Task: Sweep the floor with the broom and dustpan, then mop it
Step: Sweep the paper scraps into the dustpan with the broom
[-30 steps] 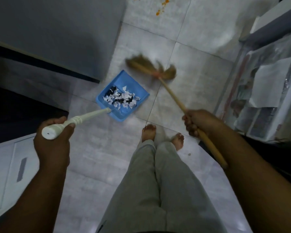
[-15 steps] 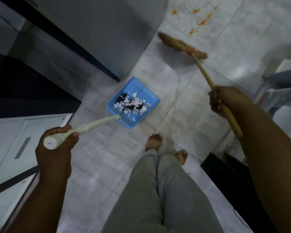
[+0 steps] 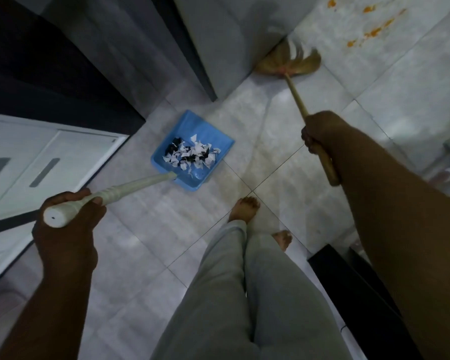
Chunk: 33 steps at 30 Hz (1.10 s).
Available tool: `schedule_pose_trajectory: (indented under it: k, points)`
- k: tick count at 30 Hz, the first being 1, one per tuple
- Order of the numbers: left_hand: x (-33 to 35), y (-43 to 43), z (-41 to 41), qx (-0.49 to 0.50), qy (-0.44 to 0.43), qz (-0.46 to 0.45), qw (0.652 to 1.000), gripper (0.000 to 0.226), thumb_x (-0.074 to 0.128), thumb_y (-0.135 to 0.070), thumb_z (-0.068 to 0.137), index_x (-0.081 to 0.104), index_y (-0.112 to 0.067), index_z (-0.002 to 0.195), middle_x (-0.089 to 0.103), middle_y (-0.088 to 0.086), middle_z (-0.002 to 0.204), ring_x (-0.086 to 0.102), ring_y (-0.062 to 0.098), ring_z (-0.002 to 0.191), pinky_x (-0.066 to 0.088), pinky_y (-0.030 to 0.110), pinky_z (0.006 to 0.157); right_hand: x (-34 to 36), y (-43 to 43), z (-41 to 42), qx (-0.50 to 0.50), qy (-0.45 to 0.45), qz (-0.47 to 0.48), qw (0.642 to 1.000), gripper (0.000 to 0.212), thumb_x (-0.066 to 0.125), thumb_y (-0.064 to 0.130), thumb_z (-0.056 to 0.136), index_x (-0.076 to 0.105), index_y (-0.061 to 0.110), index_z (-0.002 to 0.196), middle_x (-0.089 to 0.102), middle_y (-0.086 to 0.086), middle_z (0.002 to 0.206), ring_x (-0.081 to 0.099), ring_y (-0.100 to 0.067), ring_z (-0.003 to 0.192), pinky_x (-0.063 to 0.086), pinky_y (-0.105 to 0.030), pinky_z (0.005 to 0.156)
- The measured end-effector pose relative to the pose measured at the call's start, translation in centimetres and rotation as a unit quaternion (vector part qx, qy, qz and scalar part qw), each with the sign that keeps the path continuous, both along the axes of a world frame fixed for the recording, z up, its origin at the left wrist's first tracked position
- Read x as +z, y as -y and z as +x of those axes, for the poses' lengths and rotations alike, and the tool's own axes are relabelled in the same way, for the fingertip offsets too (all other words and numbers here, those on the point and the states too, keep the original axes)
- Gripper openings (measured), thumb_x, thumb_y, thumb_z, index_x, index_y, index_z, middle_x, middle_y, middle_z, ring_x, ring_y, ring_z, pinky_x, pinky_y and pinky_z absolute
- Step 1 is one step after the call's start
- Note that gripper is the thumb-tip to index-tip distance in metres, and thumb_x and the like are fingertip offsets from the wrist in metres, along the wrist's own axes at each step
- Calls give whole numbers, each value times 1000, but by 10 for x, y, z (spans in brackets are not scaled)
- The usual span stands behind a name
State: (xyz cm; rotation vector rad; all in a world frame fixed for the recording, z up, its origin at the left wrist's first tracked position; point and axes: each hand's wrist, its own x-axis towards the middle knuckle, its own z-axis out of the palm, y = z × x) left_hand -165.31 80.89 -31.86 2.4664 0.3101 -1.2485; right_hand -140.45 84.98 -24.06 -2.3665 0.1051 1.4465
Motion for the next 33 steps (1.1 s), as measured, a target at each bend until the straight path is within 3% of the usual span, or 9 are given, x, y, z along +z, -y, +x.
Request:
schedule_pose_trajectory:
  k: [5,10,16,22,27,30,32,33]
  points:
    - [6,3,-3,23,-25,-21,999,46,25,-7,108,21,-3,154,18,12,163,20,24,149,19,32,120,17,53,-45,24,-58,-55,997,31,45,23,98,61,2,80,56,-7,60,46,-15,38,41,-24,42]
    - [12,2,-5,27,-35,-25,999,47,24,-9,109,18,-5,155,14,12,164,17,24,150,16,33,121,62,103,-84,64,-100,-70,990,29,47,24,101,63,2,90,55,-5,60,45,-13,40,39,-24,39]
    - [15,2,-5,57,-37,-38,997,45,19,-8,109,21,-5,154,19,10,162,21,23,148,18,33,119,112,148,-82,10,-125,-10,992,33,43,30,102,61,3,93,52,0,50,43,-14,38,38,-24,40]
    - [17,2,-9,51,-40,-43,997,46,21,-6,108,20,-6,154,17,10,163,20,22,148,19,33,119,116,144,-51,-97,-100,-2,990,28,44,27,100,58,3,95,47,0,48,38,-12,34,33,-24,34]
    - [18,6,-12,117,-55,-59,990,45,21,-8,109,21,-7,154,19,9,162,22,20,147,20,32,118,96,121,-65,-195,-156,8,968,28,40,30,103,53,8,91,42,1,57,35,-8,32,30,-20,30]
    - [32,4,-12,160,-38,-76,984,45,22,-6,108,21,-5,153,21,9,161,24,21,147,20,32,118,99,125,-99,-198,-223,6,954,28,40,29,104,52,8,91,43,2,55,34,-8,33,29,-19,30]
    - [40,3,-42,237,21,-199,951,45,21,-6,108,20,-5,154,20,10,161,23,22,147,20,32,118,113,137,-118,-198,-256,15,946,29,38,29,104,52,6,91,43,1,52,33,-9,32,29,-19,29]
    - [51,2,-63,291,70,-213,930,45,21,-5,108,19,-3,154,21,12,161,23,23,147,20,33,118,122,144,-125,-198,-268,21,943,30,37,29,105,52,6,91,43,0,51,32,-10,32,28,-18,29]
